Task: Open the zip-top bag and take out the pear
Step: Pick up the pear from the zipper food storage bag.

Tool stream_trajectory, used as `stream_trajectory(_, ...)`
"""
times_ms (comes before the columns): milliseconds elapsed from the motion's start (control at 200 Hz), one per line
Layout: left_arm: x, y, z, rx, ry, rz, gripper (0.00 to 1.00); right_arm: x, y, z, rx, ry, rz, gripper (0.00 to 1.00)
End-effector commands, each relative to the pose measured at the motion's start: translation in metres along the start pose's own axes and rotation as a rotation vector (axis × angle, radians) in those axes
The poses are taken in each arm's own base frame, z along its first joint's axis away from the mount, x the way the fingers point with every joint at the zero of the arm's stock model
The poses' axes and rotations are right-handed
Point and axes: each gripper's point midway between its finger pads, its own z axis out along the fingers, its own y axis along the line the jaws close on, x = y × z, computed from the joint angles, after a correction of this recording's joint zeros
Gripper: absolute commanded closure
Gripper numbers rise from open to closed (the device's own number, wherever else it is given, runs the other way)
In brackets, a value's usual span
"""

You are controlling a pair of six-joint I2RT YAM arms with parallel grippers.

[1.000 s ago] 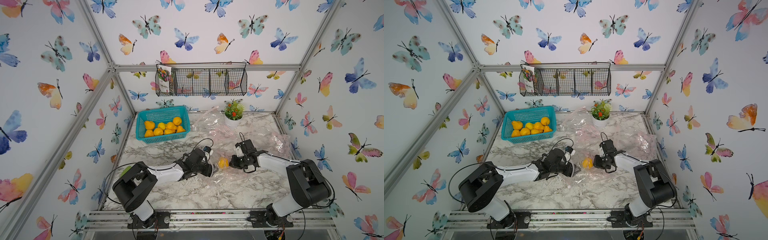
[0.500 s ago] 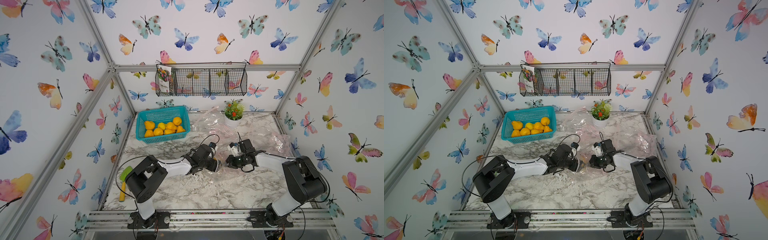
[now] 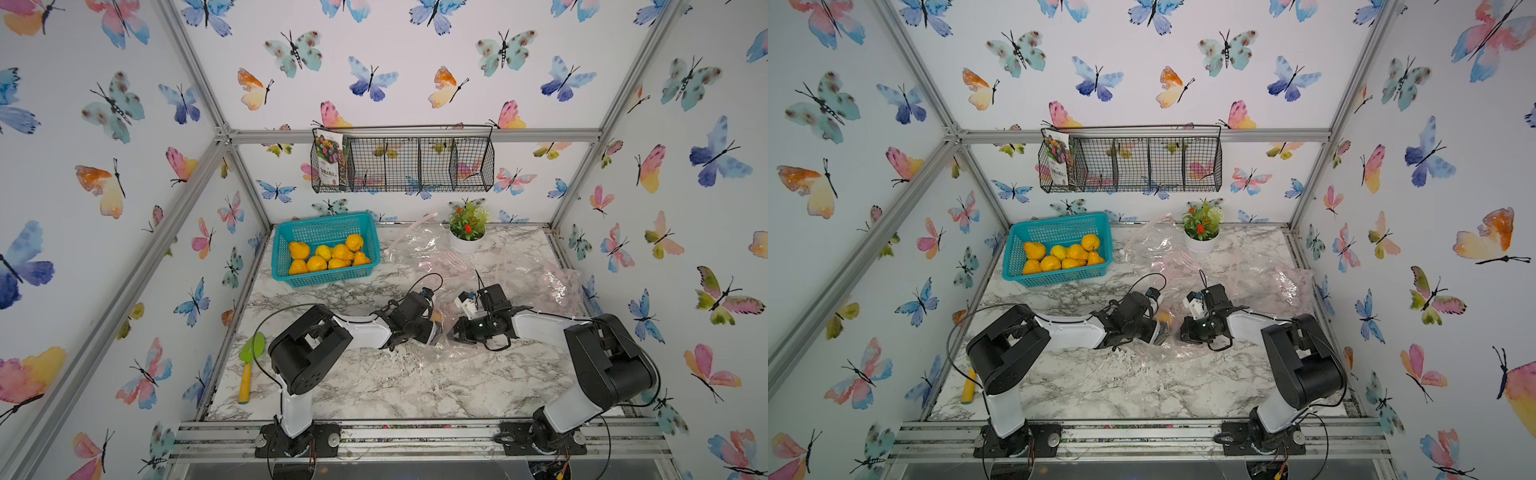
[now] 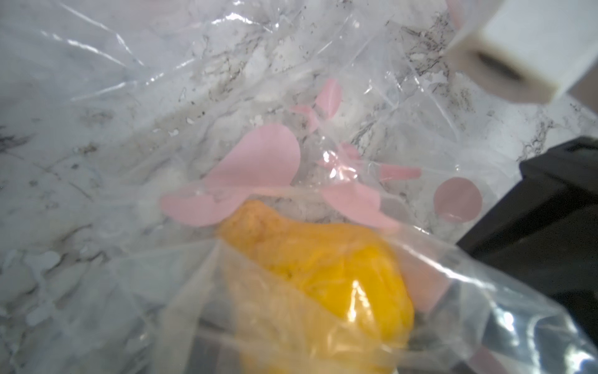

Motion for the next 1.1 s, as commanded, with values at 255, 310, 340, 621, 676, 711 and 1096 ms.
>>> stream_trajectory(255, -0.002, 0.006, -0.002, -0.033, -0.009, 0.035, 0.48, -0.001, -0.03, -0.012, 0.208, -0.045, 0.051, 0.92)
stream_trajectory(310, -0.001, 0.006, -0.011, -0.029, -0.01, 0.041, 0.5, -0.005, -0.034, -0.014, 0.233, -0.072, 0.076, 0.92)
stream_trajectory(340, 0.003, 0.006, -0.015, -0.026, -0.002, 0.042, 0.52, -0.007, -0.037, -0.016, 0.243, -0.081, 0.09, 0.92)
stream_trajectory(621, 0.032, -0.005, -0.059, 0.078, 0.061, 0.017, 0.54, -0.022, -0.067, -0.031, 0.279, -0.164, 0.197, 0.92)
stream_trajectory(676, 0.036, -0.005, -0.068, 0.086, 0.071, 0.01, 0.54, -0.026, -0.074, -0.038, 0.294, -0.183, 0.213, 0.92)
stream_trajectory(711, 0.04, -0.004, -0.073, 0.088, 0.082, 0.002, 0.55, -0.028, -0.079, -0.042, 0.303, -0.194, 0.223, 0.92)
stream_trajectory(1096, 0.01, 0.048, -0.152, 0.011, 0.06, -0.078, 0.59, -0.046, -0.085, -0.067, 0.362, -0.229, 0.221, 0.9)
